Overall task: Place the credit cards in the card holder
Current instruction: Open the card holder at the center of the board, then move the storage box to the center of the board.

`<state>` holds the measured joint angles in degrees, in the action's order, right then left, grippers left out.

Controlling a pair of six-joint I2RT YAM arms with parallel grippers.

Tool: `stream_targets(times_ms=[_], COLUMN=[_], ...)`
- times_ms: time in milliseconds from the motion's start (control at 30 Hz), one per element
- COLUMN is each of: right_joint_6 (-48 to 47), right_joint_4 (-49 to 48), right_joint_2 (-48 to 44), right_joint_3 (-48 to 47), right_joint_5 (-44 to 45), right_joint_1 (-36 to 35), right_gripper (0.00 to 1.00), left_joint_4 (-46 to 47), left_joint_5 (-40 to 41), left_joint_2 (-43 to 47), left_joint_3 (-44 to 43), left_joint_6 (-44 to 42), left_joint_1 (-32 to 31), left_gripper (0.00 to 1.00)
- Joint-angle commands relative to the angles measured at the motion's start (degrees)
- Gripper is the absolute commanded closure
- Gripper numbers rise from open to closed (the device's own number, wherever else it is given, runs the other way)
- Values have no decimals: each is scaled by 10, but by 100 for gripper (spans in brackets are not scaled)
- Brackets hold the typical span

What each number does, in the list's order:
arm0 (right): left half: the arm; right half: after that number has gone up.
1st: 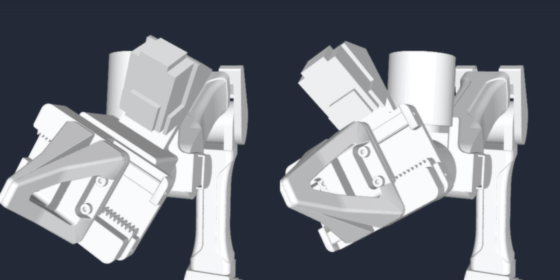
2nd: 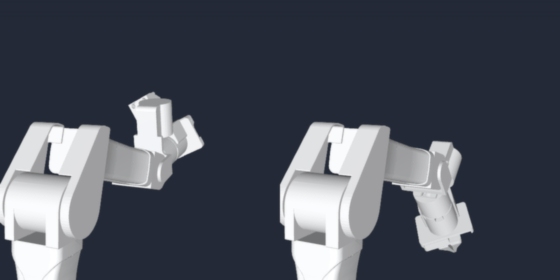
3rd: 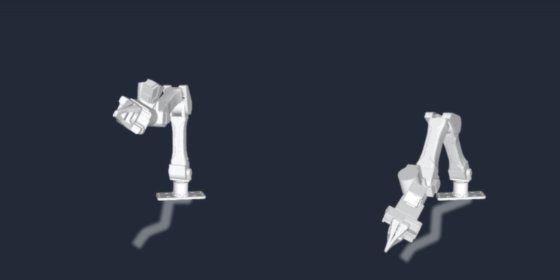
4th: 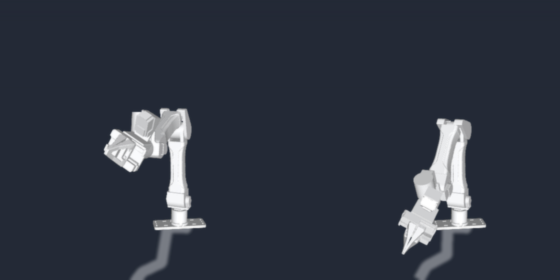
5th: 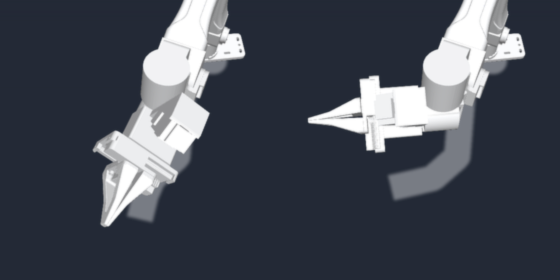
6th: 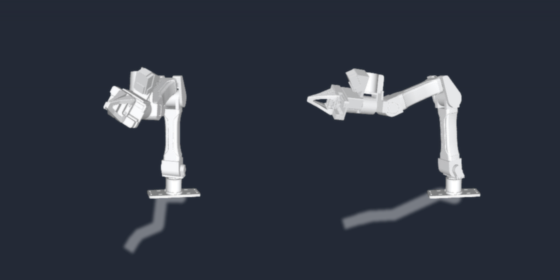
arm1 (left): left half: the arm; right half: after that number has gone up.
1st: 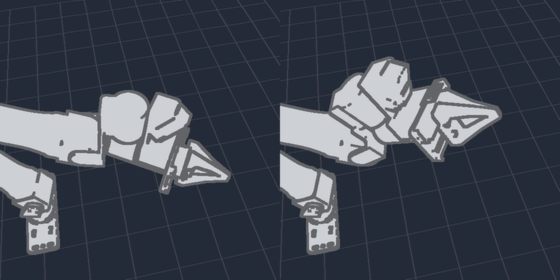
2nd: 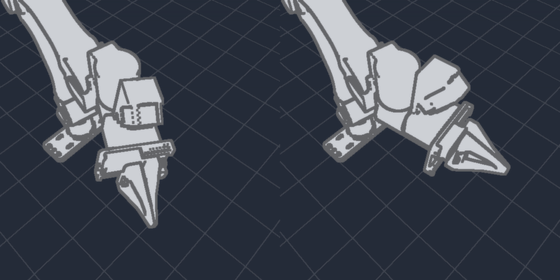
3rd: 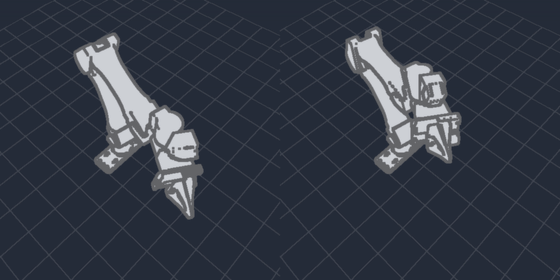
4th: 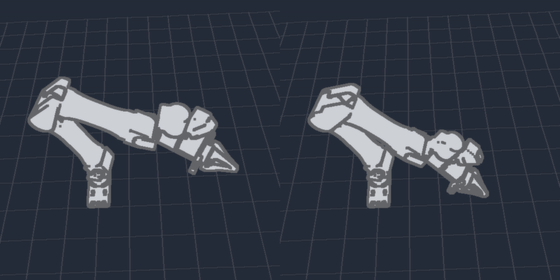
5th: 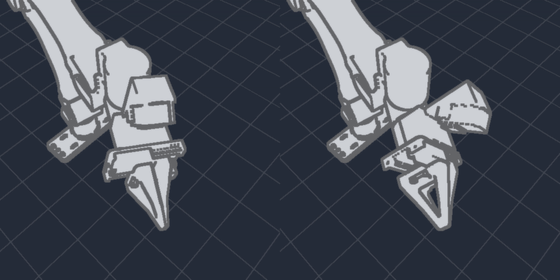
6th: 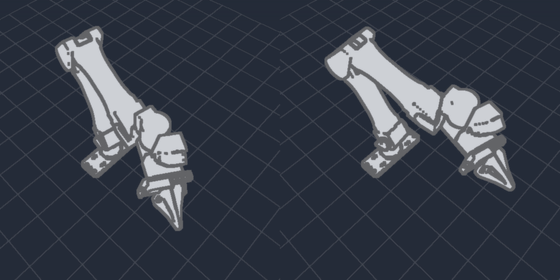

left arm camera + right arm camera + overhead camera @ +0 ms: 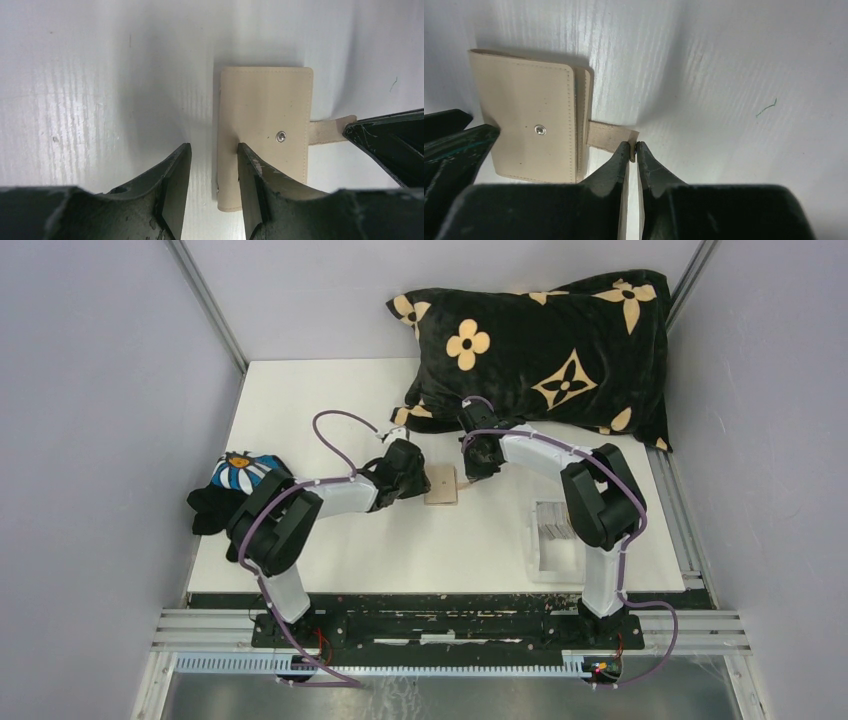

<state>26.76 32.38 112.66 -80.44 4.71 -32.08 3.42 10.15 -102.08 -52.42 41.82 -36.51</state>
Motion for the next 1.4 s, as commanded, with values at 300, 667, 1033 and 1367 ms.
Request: stream_targets(times_ms=[300,667,1033,1367], right_joint_6=[1,-7,-3,4], right_joint_4=[61,75,99,157], right_joint_2=[-20,-47,-151,-323], right_joint_3=[-15,-21,-41,48], right_joint_5=[76,82,53,160], right_joint_1=[0,-1,-1,-2], right_gripper=[67,61,57,49], left_joint_4=[-137,-144,-111,-28], left_joint_5=[44,50,11,-102], left_joint_2=[35,125,196,107], left_joint_3=[69,43,5,-41], left_joint_6=[27,18,-25,-46], left_joint_1=[2,1,-45,-127], left_gripper=[45,36,35,35])
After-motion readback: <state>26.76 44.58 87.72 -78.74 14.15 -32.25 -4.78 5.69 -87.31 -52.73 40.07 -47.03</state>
